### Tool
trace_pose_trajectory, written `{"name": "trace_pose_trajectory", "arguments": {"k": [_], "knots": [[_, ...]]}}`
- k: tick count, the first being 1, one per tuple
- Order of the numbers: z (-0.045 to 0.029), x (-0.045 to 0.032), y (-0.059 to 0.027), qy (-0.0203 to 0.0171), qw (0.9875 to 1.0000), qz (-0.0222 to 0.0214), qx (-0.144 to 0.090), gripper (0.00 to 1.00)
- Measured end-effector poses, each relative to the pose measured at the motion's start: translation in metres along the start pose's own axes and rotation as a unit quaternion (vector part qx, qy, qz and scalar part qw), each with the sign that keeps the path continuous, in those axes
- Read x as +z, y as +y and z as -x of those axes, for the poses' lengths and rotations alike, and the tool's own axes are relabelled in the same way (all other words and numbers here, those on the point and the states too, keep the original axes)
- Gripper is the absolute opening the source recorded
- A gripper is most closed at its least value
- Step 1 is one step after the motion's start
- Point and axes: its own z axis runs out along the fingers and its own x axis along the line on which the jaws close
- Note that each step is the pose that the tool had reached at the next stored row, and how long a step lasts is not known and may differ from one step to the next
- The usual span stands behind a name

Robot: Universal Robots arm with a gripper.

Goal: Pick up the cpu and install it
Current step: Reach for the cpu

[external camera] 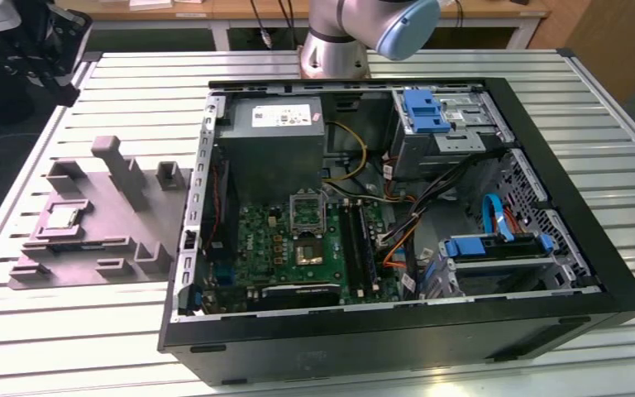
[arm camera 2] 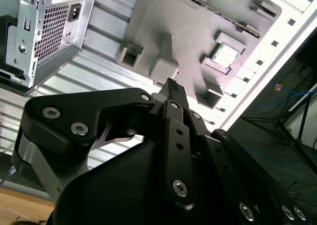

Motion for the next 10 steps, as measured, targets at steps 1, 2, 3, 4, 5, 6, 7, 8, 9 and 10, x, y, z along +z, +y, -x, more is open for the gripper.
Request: {"name": "trace_pose_trajectory", "arguments": {"k": [1, 2, 3, 4, 5, 6, 7, 8, 9, 10], "knots": [[-0.0002, 0.0000, 0.0000, 0.0000, 1.0000, 0.0000, 0.000, 0.11], [-0.0004, 0.0000, 0.0000, 0.0000, 1.0000, 0.0000, 0.000, 0.11], [-0.0006, 0.0000, -0.0001, 0.0000, 1.0000, 0.0000, 0.000, 0.11], [-0.0008, 0.0000, 0.0000, 0.0000, 1.0000, 0.0000, 0.000, 0.11], [-0.0010, 0.0000, -0.0001, 0.0000, 1.0000, 0.0000, 0.000, 0.11], [-0.0012, 0.0000, -0.0001, 0.0000, 1.0000, 0.0000, 0.000, 0.11], [-0.0014, -0.0001, -0.0001, 0.0000, 1.0000, 0.0000, 0.000, 0.11], [-0.0016, 0.0000, -0.0001, 0.0000, 1.0000, 0.0000, 0.000, 0.11], [-0.0018, -0.0001, -0.0001, 0.0000, 1.0000, 0.0000, 0.000, 0.11], [-0.0020, -0.0001, -0.0002, 0.0000, 1.0000, 0.0000, 0.000, 0.11]]}}
